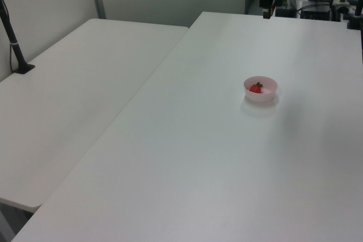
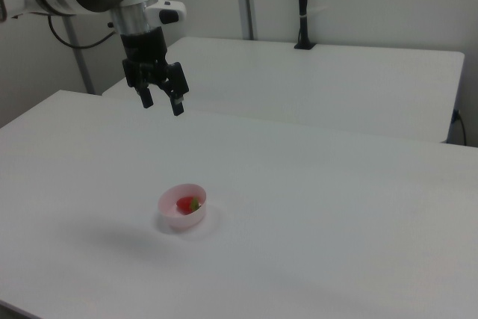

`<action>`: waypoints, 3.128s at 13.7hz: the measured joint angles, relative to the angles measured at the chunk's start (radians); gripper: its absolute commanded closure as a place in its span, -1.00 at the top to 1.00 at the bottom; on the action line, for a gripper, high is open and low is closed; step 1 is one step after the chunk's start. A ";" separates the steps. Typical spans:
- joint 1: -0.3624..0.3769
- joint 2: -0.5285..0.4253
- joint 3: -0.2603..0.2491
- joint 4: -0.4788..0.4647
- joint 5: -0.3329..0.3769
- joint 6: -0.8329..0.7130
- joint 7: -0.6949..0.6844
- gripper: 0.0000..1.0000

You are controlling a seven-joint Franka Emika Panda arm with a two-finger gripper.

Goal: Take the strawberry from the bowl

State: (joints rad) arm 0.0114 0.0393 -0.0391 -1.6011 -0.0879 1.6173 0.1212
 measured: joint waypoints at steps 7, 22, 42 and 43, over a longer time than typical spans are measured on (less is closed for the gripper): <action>-0.018 0.000 -0.001 0.001 0.000 0.000 0.000 1.00; -0.020 0.005 -0.001 -0.001 0.002 0.000 0.000 1.00; -0.008 0.111 0.003 -0.287 0.006 0.354 0.477 0.50; -0.007 0.112 0.003 -0.314 0.006 0.392 0.533 0.58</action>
State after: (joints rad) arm 0.0041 0.1516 -0.0359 -1.9153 -0.0817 2.0090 0.6538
